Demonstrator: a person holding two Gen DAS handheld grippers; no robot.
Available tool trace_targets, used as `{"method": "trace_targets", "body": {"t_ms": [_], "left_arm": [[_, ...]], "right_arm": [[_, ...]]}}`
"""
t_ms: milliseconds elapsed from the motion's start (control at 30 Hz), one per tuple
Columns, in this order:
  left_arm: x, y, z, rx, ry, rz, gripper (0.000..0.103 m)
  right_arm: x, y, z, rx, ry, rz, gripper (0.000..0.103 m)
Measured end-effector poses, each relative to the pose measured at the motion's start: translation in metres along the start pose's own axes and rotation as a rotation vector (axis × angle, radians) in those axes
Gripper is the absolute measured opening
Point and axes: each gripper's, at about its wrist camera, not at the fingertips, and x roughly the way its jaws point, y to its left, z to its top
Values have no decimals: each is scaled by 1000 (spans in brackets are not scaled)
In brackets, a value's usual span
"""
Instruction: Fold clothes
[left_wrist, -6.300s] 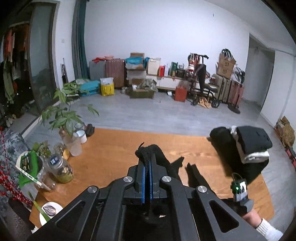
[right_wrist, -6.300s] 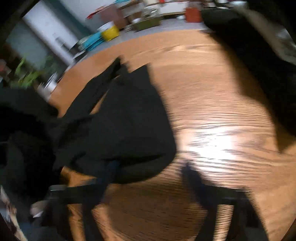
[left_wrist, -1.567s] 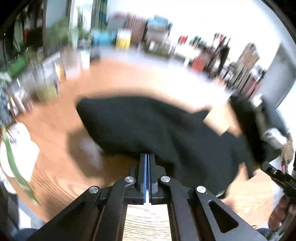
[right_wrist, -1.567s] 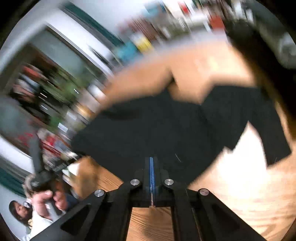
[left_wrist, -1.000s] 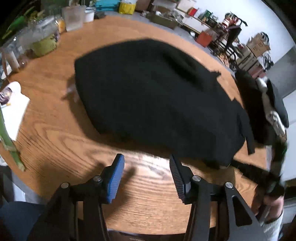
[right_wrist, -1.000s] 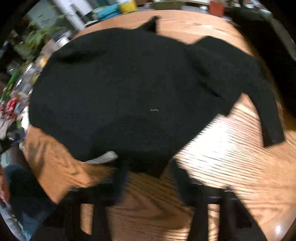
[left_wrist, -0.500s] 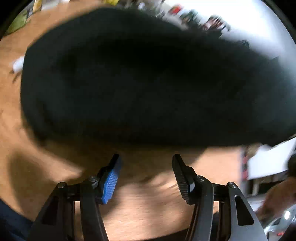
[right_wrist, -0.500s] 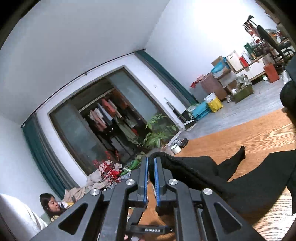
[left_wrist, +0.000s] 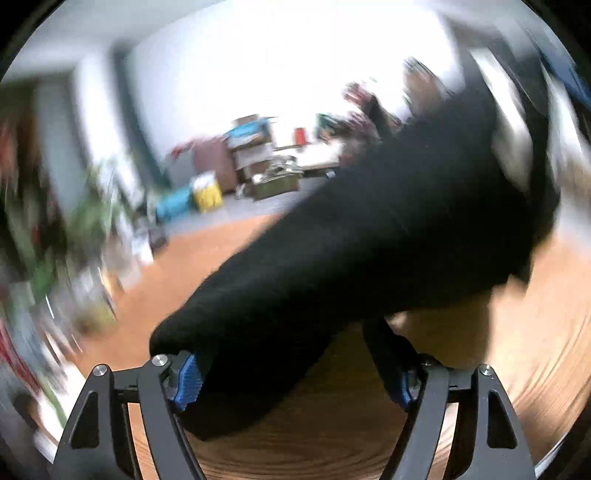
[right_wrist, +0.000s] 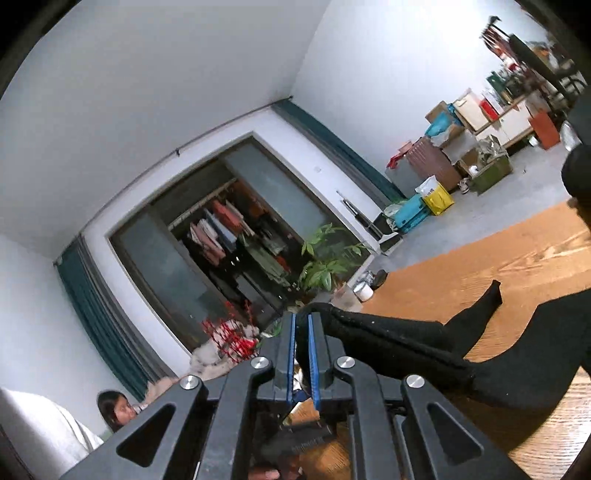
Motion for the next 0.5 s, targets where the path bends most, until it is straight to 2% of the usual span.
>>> {"method": "trace_targets", "body": {"t_ms": [33,100,267,367,433,500], "left_arm": [[1,-3,-3,74,10,29,79],[-7,1,-14,129,1,84,79],[-29,-3,-18,192,-149,238,79],[-37,-28,-40,368,-258,326,81],[-32,-47,-54,515,-275,326,81],[-21,-60,-58,593,-263,316,81]], "right_arm": [[1,-1,0,4,-4,11,8],[0,1,-2,-7,2,13,8],[-5,2,-5,-9,-3,-15,8],[-10,-5,-3,16,-18,-23,8],[-8,-4,-3,16,-11,-10,8],[-2,0,-5,-2,10,-6,8]]}}
